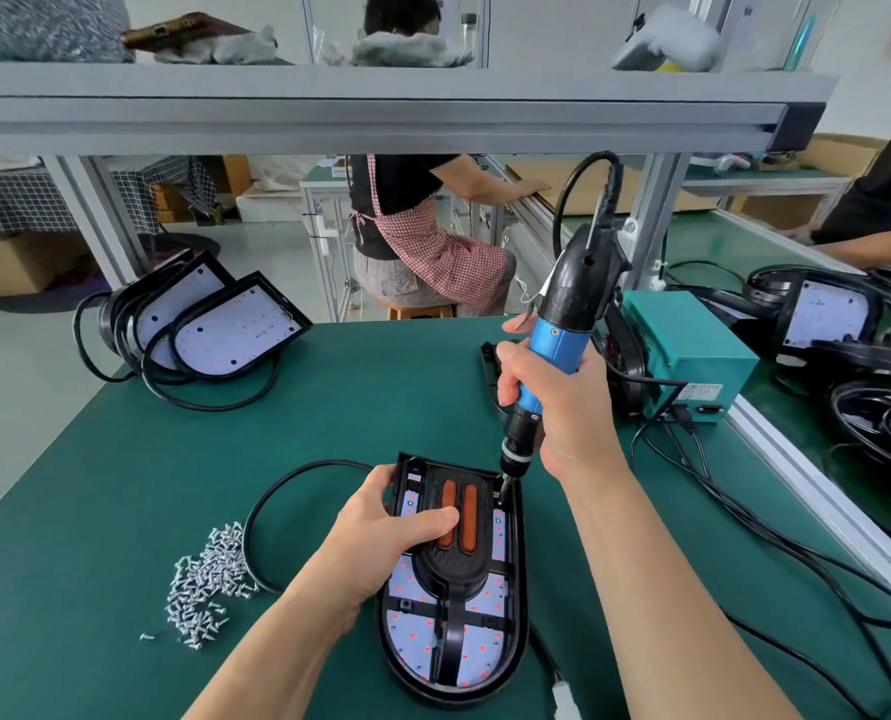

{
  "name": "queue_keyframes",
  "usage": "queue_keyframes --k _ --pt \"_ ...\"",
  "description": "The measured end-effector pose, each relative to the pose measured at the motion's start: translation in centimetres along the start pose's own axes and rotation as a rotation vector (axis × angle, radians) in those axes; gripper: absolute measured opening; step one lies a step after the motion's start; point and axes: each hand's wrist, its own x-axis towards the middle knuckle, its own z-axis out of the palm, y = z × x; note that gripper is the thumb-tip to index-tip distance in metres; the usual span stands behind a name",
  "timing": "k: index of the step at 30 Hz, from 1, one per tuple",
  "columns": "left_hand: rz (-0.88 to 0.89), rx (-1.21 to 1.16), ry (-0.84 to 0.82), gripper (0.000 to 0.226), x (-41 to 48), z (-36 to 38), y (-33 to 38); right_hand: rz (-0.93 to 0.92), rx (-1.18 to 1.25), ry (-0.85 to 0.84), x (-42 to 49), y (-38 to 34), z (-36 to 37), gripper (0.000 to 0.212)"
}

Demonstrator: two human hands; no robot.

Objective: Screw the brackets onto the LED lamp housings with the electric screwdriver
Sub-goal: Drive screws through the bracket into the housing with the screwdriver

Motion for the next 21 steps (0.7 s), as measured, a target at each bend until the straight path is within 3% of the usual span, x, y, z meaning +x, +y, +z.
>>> queue_keyframes --k 7,12,17,21 --pt "0.004 0.021 -0.014 0.065 0.1 0.0 0.1 -0.094 0.133 0.031 -0.6 -2.0 -1.1 0.02" --pt "0.013 0.021 0.002 0.067 -0.4 0.4 0.4 -0.107 0.485 0.182 0.2 -4.9 -3.3 0.014" --pt "0.029 0.017 0.05 0.062 -1.0 1.1 0.6 0.041 0.638 0.439 -2.0 -3.1 -4.1 0.019" --pt "0.057 0.088 0.122 0.048 -1.6 2.5 0.9 0.213 0.88 0.538 -4.4 -0.3 -4.3 0.025"
